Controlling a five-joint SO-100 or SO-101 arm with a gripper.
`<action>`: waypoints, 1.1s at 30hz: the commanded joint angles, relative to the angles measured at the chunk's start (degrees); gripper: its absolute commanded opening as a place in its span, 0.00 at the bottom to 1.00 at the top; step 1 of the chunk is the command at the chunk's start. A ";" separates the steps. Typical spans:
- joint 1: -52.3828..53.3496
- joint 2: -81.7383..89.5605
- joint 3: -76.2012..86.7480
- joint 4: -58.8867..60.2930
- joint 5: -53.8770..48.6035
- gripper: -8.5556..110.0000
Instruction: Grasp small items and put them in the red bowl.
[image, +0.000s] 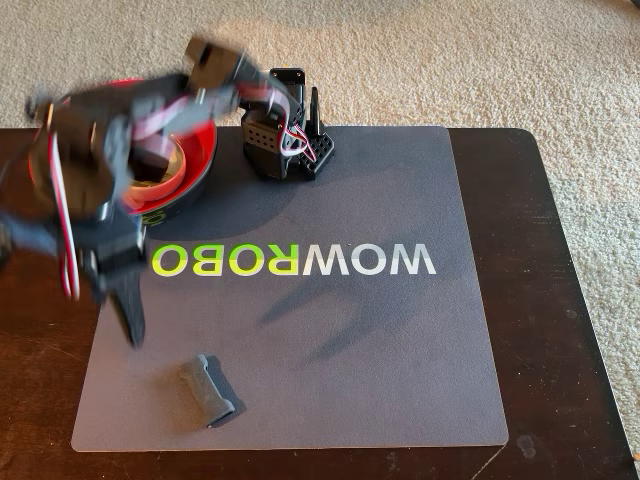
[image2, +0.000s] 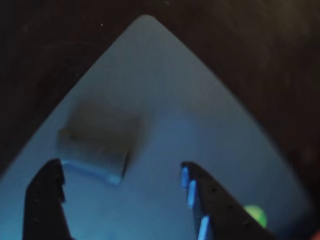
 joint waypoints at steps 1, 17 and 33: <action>-3.43 -16.08 -23.29 0.26 9.49 0.33; -12.30 -28.30 -31.82 0.53 25.22 0.36; -11.95 -39.37 -31.73 0.79 29.53 0.34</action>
